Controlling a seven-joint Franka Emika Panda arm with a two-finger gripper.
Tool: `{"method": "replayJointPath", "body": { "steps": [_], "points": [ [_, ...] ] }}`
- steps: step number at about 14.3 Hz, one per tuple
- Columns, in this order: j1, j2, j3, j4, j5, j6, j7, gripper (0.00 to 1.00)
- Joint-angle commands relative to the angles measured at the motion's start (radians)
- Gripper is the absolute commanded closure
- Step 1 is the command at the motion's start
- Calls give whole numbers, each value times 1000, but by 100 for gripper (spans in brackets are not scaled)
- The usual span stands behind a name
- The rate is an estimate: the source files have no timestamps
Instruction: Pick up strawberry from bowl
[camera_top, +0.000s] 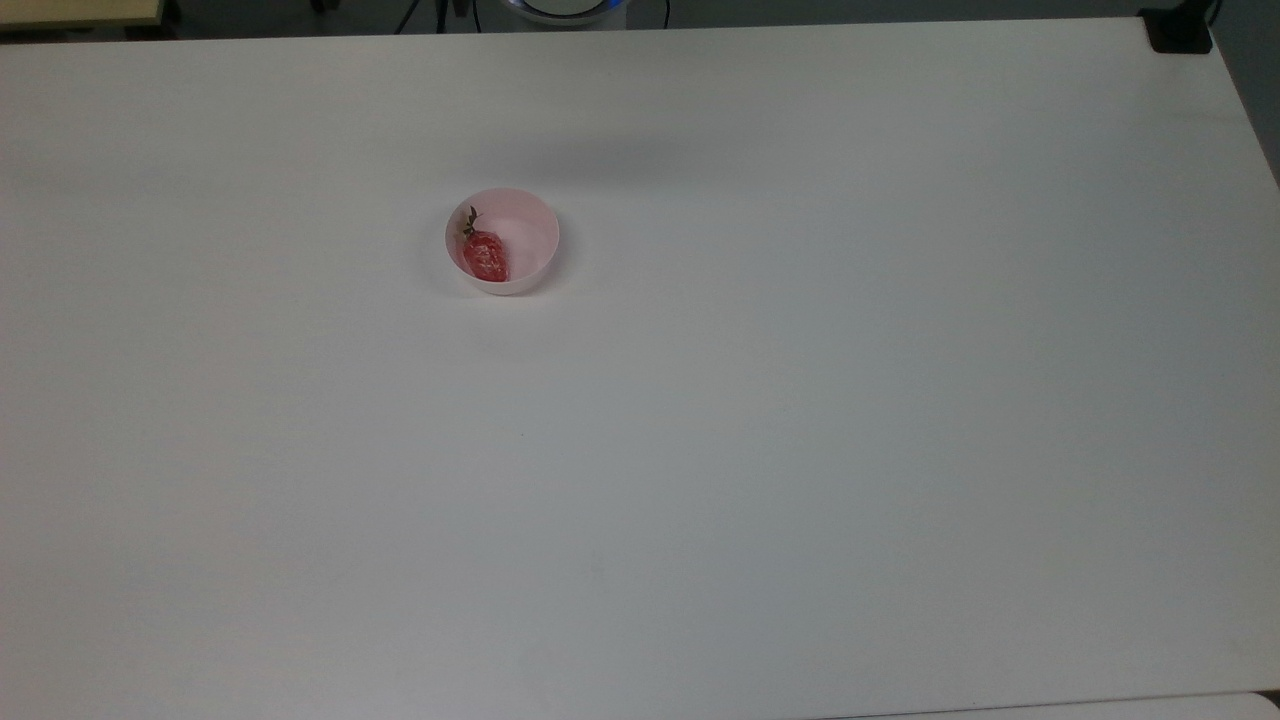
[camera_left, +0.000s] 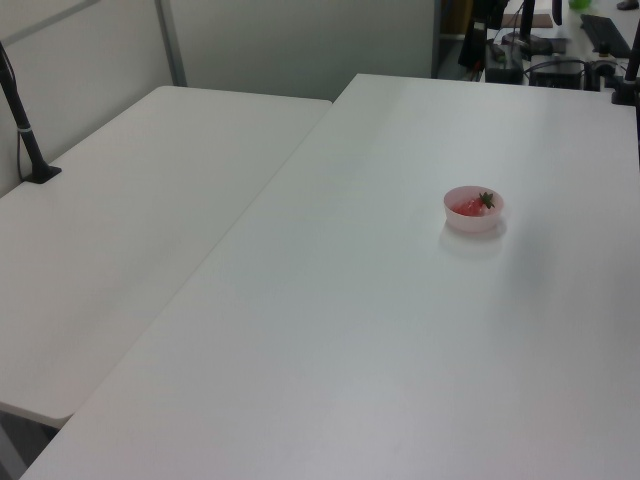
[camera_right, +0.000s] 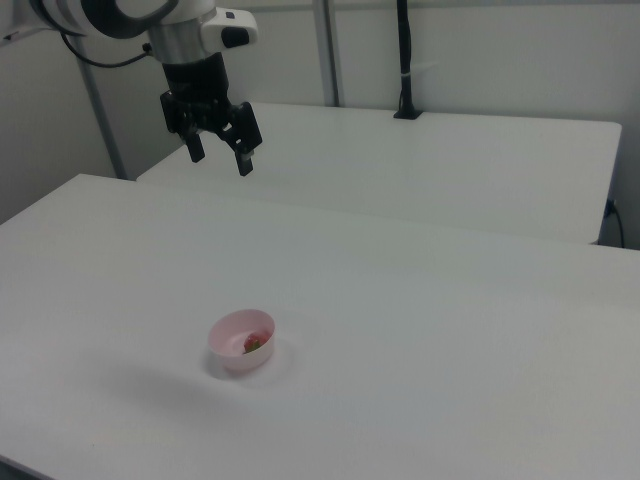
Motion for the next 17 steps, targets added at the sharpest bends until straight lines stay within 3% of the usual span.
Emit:
{"method": "replayJointPath", "body": {
  "steps": [1, 12, 17],
  "points": [
    [25, -14, -15, -15, -5, 15, 28, 0],
    [20, -18, -16, -26, -5, 12, 10, 0],
    [12, -11, -16, -96, -28, 20, -343, 0]
  ]
}}
